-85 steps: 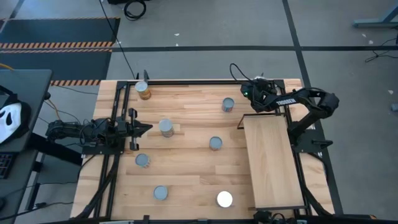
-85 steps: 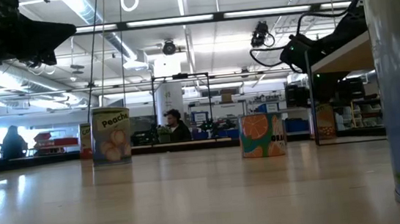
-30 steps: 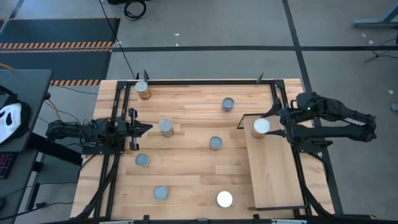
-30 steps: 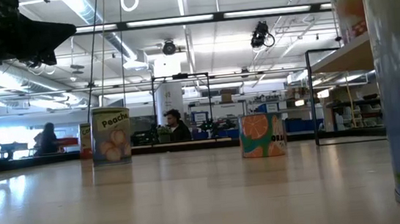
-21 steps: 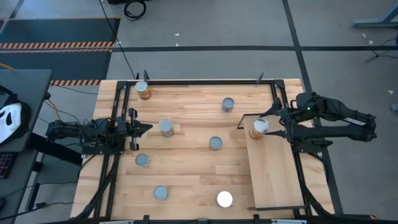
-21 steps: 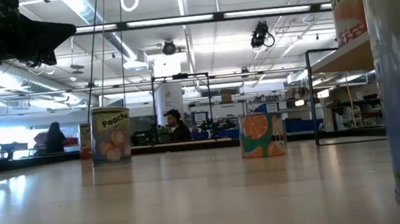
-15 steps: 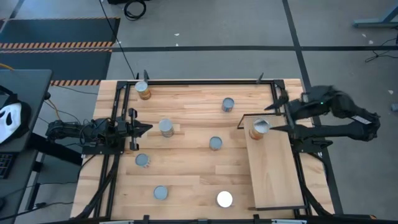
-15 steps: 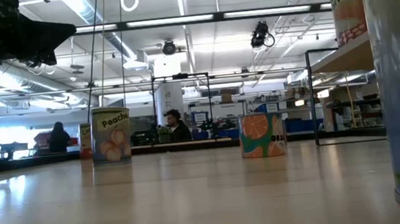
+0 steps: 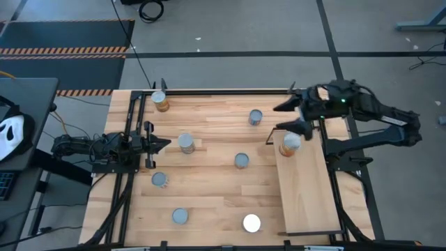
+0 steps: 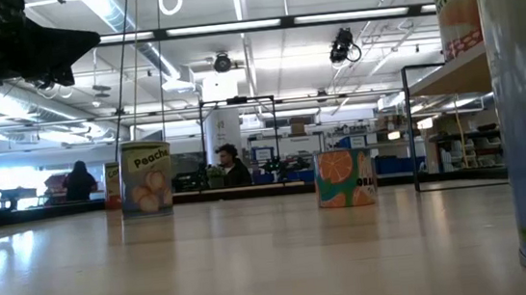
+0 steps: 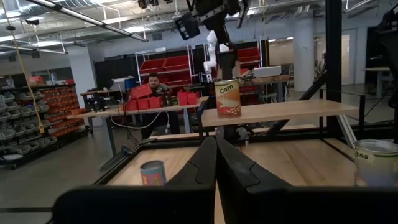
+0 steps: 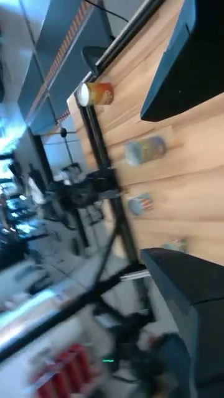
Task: Pick and place cans onto a shelf
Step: Put the large canned corn on the shelf aligned with the other canned corn
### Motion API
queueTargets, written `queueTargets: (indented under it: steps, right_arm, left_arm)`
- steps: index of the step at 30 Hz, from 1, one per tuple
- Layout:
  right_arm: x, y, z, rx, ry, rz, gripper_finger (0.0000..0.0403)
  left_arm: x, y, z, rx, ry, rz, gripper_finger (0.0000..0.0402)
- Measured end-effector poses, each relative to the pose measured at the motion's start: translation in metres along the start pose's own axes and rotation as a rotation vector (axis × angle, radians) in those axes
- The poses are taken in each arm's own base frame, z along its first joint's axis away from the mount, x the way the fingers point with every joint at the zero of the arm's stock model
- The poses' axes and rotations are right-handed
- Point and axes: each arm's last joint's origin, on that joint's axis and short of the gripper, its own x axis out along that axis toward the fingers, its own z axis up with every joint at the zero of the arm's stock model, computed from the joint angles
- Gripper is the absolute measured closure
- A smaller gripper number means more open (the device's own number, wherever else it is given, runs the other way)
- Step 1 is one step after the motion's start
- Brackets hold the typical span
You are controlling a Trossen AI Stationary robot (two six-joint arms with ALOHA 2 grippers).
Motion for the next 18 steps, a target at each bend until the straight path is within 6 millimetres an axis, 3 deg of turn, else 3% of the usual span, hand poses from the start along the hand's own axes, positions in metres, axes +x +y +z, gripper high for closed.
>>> queueTargets:
  steps: [3,5,10,13,18]
  right_arm:
    - [0.014,0.002,0.013,0.095,-0.078,-0.032,0.0055]
    - [0.022,0.003,0.020,0.129,-0.150,-0.052,0.0056]
    - [0.039,0.006,0.032,0.172,-0.316,-0.094,0.0056]
    - [0.048,0.007,0.035,0.183,-0.370,-0.121,0.0056]
    - [0.063,0.006,0.035,0.207,-0.417,-0.162,0.0056]
  left_arm:
    - [0.000,0.001,0.001,-0.006,-0.007,0.014,0.0392]
    - [0.000,0.001,0.004,-0.103,-0.040,0.022,0.0392]
    - [-0.003,0.004,0.024,-0.714,-0.248,-0.039,0.0392]
    - [-0.003,0.008,0.030,-0.746,-0.273,0.036,0.0392]
    - [-0.001,0.019,0.046,-0.640,-0.036,0.339,0.0393]
